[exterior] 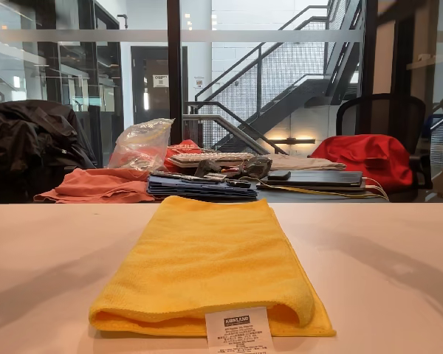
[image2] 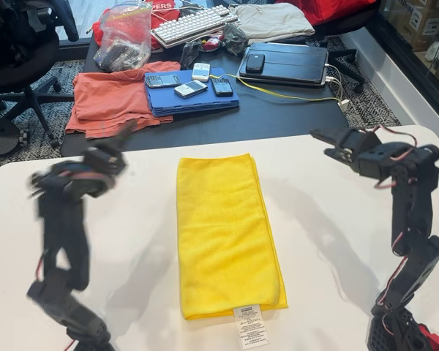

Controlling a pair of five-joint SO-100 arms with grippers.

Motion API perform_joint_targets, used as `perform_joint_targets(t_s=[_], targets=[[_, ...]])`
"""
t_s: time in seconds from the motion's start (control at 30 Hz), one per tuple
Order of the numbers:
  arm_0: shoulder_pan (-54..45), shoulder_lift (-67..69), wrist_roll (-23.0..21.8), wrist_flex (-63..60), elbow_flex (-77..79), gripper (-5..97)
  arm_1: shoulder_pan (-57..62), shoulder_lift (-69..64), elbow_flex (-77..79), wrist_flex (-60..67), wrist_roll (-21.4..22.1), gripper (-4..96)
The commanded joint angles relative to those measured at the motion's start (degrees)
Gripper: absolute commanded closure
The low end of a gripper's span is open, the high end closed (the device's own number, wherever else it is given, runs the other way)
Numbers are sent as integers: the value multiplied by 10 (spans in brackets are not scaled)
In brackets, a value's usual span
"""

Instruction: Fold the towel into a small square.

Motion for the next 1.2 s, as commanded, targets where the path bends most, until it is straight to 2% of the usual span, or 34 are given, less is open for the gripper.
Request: perform_joint_targets(t_s=[0.0, 0.13, 0.27, 0.47, 0.53, 0.67, 0.77, 0.87, 0.93, 1.0, 1.1, 1.17], targets=[[17, -11, 4, 9, 25, 687, -10, -9, 24, -2, -6, 469], [45, -22, -1, 9, 105, 687, -15, -23, 100, -6, -4, 473], [54, 22, -4, 10, 179, 687, -6, 20, 165, -6, 0, 474], [34, 134, -10, 9, 379, 685, 105, 158, 242, -5, 0, 475], [22, 160, -41, 9, 459, 688, 146, 204, 272, -5, 4, 475], [-2, 220, -150, 7, 590, 688, 186, 252, 304, -5, 34, 475], [-21, 263, -214, 8, 642, 688, 185, 240, 344, -5, 105, 479], [-40, 290, -243, 6, 664, 688, 183, 218, 398, -5, 183, 532], [-54, 283, -242, 6, 675, 688, 182, 213, 419, -5, 183, 599], [-72, 265, -223, 3, 692, 688, 175, 222, 421, -5, 152, 681], [-106, 226, -162, 0, 726, 688, 160, 270, 398, -6, 90, 787], [-146, 191, -118, -6, 743, 688, 161, 289, 397, -6, 64, 833]])
